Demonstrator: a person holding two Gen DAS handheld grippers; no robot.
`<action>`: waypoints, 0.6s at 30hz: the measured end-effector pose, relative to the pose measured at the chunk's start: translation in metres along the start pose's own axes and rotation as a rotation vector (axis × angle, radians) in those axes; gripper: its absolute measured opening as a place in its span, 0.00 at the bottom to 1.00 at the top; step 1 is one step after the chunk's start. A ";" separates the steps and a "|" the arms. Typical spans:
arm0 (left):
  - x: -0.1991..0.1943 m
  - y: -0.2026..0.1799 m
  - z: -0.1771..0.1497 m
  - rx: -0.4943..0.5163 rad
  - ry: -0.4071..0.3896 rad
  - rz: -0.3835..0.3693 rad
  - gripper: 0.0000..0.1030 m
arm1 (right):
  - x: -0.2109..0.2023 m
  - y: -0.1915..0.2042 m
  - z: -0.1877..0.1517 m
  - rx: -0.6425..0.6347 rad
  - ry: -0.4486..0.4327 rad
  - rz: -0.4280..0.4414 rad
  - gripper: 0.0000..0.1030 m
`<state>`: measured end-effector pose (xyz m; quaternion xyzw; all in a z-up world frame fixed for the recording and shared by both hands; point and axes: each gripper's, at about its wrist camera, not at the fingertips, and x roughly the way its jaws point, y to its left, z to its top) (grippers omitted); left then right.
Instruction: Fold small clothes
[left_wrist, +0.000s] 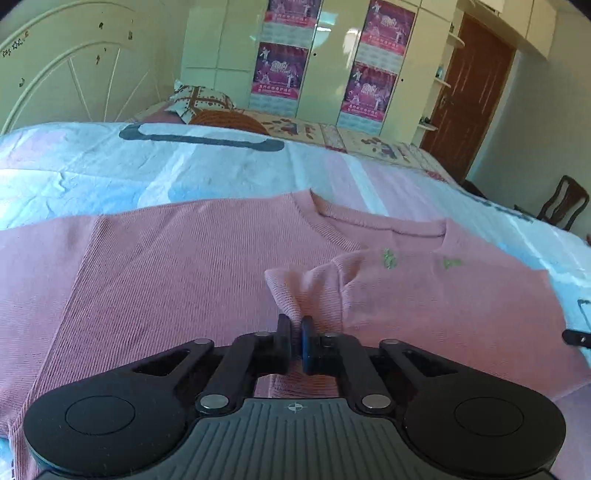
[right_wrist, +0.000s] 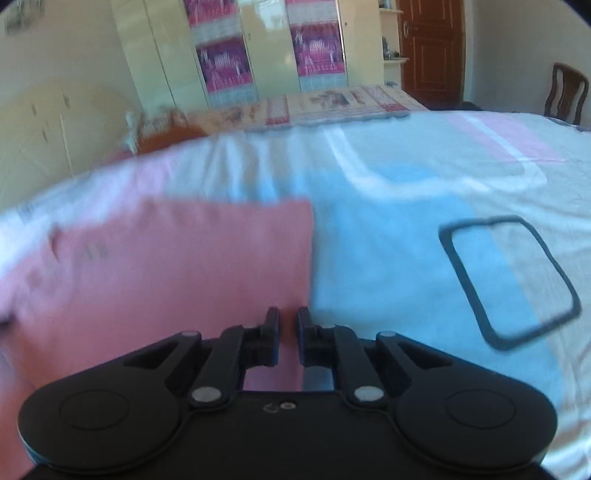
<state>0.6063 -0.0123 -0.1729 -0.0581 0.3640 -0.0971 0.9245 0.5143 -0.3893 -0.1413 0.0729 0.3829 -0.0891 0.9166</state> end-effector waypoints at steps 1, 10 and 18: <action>-0.005 -0.003 0.000 0.028 -0.021 0.018 0.04 | -0.003 0.003 -0.002 -0.018 0.003 -0.025 0.11; -0.039 -0.015 -0.021 0.129 -0.109 0.122 0.66 | -0.036 0.015 -0.037 -0.095 -0.001 -0.025 0.10; -0.015 -0.062 -0.024 0.309 -0.014 0.020 0.67 | -0.031 0.026 -0.029 -0.135 -0.001 -0.021 0.16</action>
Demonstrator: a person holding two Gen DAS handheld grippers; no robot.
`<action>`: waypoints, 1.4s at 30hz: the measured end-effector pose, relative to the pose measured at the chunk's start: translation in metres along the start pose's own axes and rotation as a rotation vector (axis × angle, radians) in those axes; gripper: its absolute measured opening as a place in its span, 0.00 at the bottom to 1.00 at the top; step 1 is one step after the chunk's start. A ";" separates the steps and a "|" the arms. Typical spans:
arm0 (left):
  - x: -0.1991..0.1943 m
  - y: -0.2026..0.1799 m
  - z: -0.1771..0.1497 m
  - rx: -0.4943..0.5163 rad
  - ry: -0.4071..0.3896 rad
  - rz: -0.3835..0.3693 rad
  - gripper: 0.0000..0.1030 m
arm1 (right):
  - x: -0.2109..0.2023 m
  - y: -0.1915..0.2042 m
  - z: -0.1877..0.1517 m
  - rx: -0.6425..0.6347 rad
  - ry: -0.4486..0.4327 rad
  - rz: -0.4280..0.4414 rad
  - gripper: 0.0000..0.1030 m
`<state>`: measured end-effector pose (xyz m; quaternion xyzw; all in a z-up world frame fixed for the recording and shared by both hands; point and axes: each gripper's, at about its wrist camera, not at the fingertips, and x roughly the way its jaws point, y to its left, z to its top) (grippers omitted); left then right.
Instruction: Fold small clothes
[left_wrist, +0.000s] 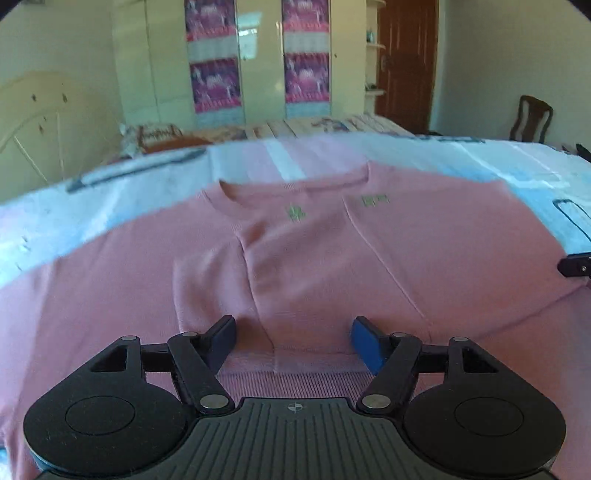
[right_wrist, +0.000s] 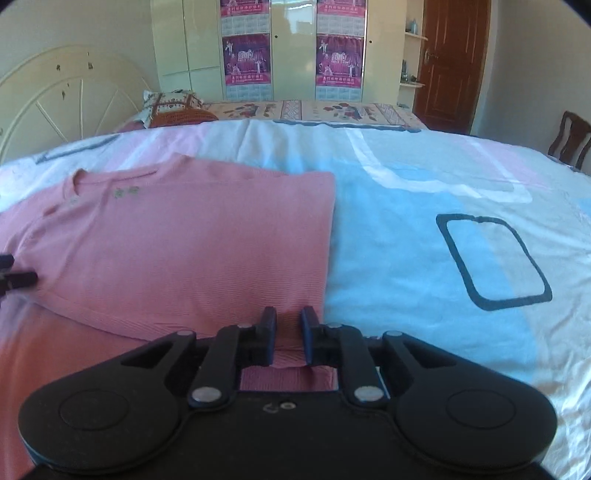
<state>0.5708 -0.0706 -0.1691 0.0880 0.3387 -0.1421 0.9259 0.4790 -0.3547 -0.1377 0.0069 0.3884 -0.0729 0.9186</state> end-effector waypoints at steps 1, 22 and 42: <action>-0.002 0.001 0.008 -0.013 -0.016 -0.001 0.67 | 0.001 -0.001 0.006 0.003 -0.001 -0.001 0.15; 0.015 -0.004 0.024 -0.148 -0.025 -0.053 0.69 | 0.046 0.024 0.064 -0.010 -0.026 0.069 0.29; -0.011 -0.029 -0.006 -0.071 0.048 0.012 0.73 | -0.004 0.044 0.001 -0.015 0.062 -0.063 0.26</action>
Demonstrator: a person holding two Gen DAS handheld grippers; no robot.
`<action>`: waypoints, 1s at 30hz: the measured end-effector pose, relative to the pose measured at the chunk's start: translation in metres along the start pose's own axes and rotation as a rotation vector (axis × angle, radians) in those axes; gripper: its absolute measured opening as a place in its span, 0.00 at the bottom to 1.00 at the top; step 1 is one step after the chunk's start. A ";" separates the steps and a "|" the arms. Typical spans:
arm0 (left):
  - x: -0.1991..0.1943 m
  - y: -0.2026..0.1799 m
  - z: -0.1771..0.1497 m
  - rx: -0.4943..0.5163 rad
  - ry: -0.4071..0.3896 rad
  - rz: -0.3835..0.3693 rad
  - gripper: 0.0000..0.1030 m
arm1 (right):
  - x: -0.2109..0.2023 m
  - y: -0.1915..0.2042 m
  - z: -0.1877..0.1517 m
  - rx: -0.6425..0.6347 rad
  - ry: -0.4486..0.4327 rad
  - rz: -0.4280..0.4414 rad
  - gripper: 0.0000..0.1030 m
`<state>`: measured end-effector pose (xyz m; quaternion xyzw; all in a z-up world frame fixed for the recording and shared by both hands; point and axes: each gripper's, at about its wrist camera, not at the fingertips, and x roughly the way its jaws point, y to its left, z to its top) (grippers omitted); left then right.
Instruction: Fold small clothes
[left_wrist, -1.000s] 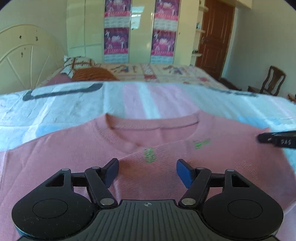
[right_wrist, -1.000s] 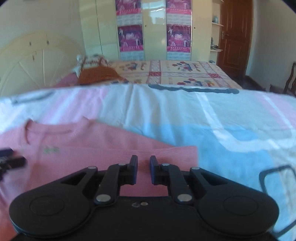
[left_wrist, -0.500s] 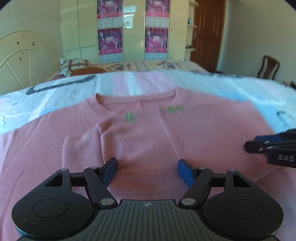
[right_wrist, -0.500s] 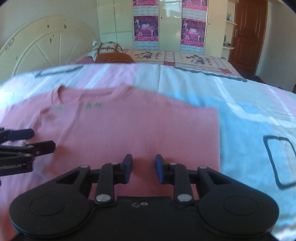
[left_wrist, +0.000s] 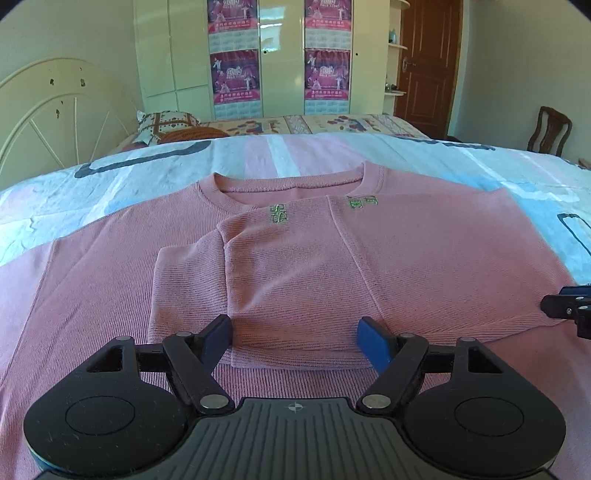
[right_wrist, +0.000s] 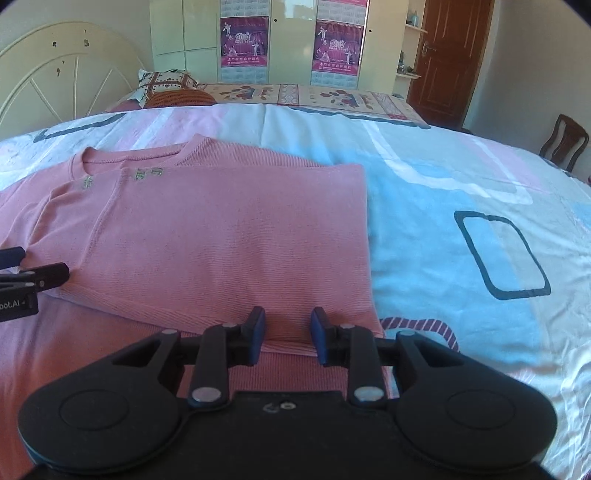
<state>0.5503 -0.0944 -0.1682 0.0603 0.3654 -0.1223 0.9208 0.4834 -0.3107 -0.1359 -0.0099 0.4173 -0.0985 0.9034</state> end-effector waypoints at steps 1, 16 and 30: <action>0.003 0.001 0.001 0.000 0.002 -0.002 0.74 | 0.000 0.001 -0.001 -0.002 -0.001 -0.006 0.26; -0.035 0.076 -0.012 -0.102 -0.030 0.047 0.77 | -0.008 0.022 0.008 -0.063 0.016 -0.137 0.40; -0.122 0.307 -0.120 -0.553 -0.063 0.388 0.77 | -0.016 0.145 0.031 -0.167 -0.071 0.070 0.40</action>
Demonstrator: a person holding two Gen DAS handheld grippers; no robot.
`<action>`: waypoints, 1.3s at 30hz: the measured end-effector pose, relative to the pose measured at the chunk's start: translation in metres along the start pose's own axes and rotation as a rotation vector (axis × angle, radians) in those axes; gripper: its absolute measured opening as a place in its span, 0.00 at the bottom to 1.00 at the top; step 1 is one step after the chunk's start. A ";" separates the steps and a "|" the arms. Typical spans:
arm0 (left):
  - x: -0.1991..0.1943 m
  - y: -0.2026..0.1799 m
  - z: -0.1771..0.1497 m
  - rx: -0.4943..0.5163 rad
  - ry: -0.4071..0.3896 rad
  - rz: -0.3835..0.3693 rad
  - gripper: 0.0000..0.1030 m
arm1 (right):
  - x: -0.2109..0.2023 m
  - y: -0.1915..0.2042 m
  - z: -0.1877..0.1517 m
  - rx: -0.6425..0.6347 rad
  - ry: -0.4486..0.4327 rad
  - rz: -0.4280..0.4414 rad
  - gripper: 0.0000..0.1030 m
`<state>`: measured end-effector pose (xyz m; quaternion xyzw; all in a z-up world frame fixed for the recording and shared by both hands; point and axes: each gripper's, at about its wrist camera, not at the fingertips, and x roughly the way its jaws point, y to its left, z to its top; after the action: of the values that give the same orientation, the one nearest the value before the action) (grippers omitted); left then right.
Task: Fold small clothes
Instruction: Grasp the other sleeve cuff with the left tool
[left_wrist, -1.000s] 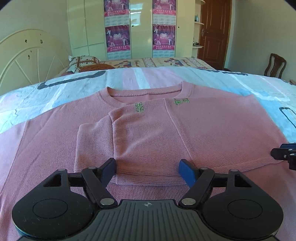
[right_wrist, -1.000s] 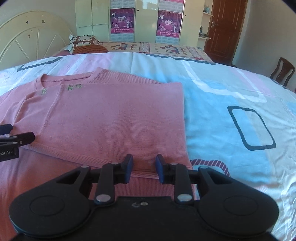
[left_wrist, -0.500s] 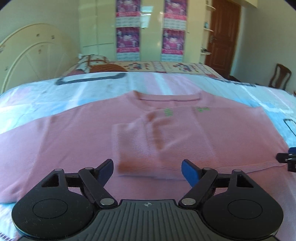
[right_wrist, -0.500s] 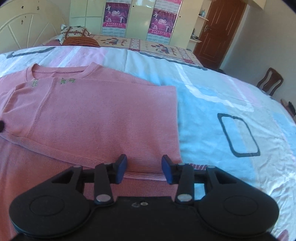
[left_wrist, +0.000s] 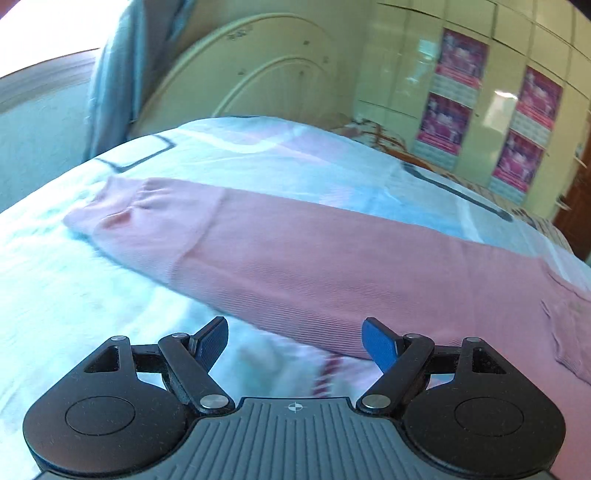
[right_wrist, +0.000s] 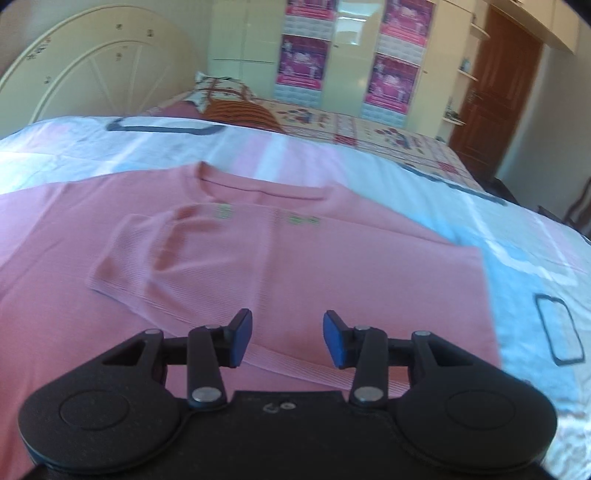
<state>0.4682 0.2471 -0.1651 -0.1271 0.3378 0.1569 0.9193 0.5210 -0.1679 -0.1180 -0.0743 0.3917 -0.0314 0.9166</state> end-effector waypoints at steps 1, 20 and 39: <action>0.005 0.017 0.001 -0.045 0.001 0.016 0.77 | 0.001 0.009 0.003 -0.009 -0.004 0.015 0.40; 0.118 0.183 0.048 -0.652 -0.054 -0.111 0.07 | 0.014 0.012 0.026 0.203 0.056 0.093 0.36; 0.036 -0.244 0.031 0.124 0.013 -0.603 0.07 | -0.010 -0.096 -0.011 0.400 0.031 0.063 0.35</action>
<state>0.6036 0.0408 -0.1343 -0.1664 0.2994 -0.1447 0.9283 0.5068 -0.2628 -0.1030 0.1218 0.3937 -0.0811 0.9075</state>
